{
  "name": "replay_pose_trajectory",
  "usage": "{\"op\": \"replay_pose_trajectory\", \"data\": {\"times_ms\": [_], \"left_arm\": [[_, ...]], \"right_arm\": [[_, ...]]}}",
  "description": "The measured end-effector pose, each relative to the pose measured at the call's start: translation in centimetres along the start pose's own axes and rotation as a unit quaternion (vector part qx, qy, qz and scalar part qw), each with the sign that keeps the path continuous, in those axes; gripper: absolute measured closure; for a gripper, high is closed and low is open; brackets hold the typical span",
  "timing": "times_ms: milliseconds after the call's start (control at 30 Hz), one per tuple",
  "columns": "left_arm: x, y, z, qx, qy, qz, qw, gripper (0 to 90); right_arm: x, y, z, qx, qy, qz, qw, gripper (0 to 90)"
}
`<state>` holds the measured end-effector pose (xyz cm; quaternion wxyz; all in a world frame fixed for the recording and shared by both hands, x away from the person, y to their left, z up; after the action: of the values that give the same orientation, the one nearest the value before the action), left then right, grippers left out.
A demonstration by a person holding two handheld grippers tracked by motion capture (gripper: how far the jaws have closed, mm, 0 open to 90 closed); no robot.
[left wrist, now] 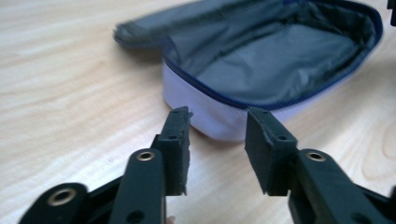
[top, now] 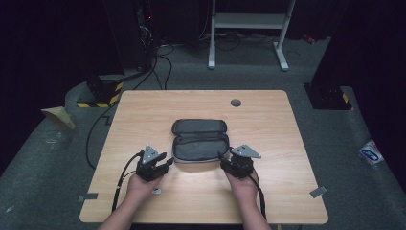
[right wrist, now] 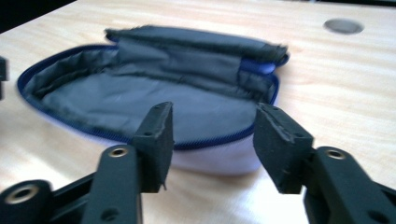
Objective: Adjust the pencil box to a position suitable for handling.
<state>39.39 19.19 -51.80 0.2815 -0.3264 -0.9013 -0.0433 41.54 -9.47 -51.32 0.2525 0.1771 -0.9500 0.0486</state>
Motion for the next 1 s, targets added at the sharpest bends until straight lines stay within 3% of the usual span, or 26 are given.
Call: {"op": "replay_pose_trajectory", "data": {"times_ms": [167, 333, 467, 700, 1000], "left_arm": [[-0.9, 0.5, -1.4, 0.022, -0.025, -0.013, 0.9994, 64.4], [-2.2, 0.1, -1.5, 0.038, -0.012, 0.003, 0.9992, 64.5], [-2.4, -0.4, -1.3, 0.032, -0.007, 0.014, 0.9993, 64.7], [-2.4, -1.3, -1.1, 0.028, -0.001, 0.027, 0.9992, 64.8], [-1.3, -1.0, -1.5, 0.020, -0.023, 0.014, 0.9994, 60.7]], "right_arm": [[-1.3, -0.7, -0.9, -0.004, 0.006, 0.032, 0.9995, 61.9], [-2.5, -1.2, -0.5, -0.013, 0.036, 0.038, 0.9985, 69.5], [-2.0, -1.5, 0.2, -0.013, 0.035, 0.034, 0.9987, 72.6], [-1.0, -1.4, 0.8, -0.010, 0.031, 0.031, 0.9990, 74.3], [0.1, -1.6, 0.1, -0.010, 0.009, 0.031, 0.9994, 66.7]]}}
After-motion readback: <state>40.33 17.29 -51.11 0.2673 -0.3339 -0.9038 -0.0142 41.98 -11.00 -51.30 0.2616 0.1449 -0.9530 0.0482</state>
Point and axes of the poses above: each handheld gripper's, and its own axes: x roughly backward along the jaws, z roughly out of its underside, y roughly to its left, the point moved 4 cm from there along -x, roughly forward along the jaws, and after that the axes turned 9 degrees about z, right-handed, at the moved point
